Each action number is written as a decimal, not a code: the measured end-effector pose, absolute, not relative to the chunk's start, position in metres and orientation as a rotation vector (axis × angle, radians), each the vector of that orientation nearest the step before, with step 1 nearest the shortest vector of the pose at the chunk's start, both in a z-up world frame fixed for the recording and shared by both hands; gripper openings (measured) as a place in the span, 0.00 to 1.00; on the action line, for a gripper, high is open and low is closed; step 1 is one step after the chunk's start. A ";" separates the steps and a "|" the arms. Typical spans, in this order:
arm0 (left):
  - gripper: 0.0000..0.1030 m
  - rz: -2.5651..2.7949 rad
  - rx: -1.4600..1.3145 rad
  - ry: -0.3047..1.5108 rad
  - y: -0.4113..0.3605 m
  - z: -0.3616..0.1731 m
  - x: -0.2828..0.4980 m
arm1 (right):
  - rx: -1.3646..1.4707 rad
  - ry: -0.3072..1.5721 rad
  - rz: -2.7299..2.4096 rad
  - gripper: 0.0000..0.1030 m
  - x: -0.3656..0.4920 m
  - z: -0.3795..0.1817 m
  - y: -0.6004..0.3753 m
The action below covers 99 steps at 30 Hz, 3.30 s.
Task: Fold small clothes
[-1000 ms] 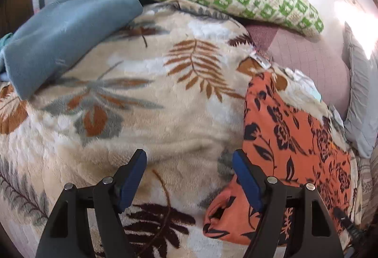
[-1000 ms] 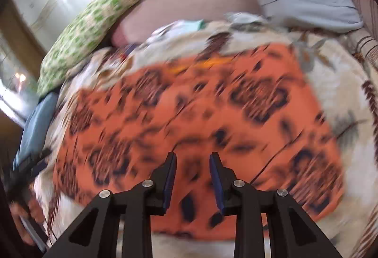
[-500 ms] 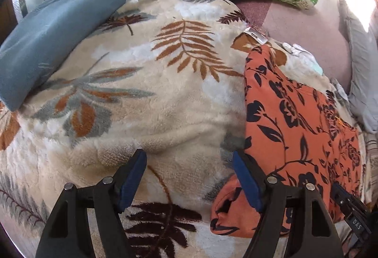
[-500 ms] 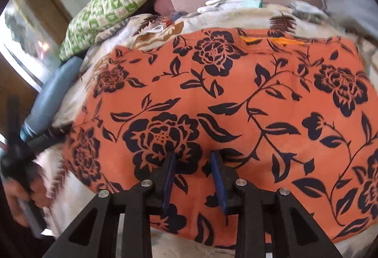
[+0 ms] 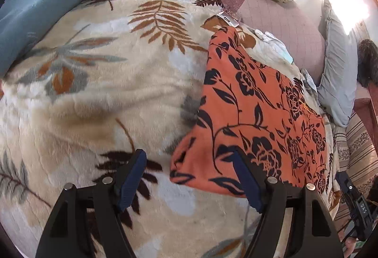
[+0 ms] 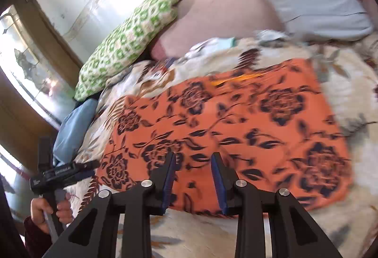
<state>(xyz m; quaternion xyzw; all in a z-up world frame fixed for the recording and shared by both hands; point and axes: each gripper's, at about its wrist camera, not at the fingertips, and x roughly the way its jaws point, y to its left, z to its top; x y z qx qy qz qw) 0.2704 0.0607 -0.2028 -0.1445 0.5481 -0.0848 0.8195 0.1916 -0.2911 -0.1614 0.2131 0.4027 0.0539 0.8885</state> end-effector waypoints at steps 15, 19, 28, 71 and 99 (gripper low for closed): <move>0.76 -0.116 -0.483 1.189 0.069 -0.210 0.231 | 0.405 0.881 0.093 0.34 0.158 -0.180 -0.289; 0.76 -0.140 -0.602 1.204 0.067 -0.222 0.229 | 0.397 0.905 0.119 0.34 0.171 -0.190 -0.279; 0.76 -0.126 -0.748 1.140 0.058 -0.239 0.252 | 0.357 0.880 0.150 0.34 0.175 -0.187 -0.265; 0.21 -0.611 -0.123 0.813 -0.320 -0.161 0.193 | 1.145 0.622 -0.240 0.33 0.098 -0.235 -0.527; 0.69 -0.373 0.104 0.854 -0.224 -0.203 0.208 | 1.118 0.510 0.282 0.35 0.140 -0.213 -0.477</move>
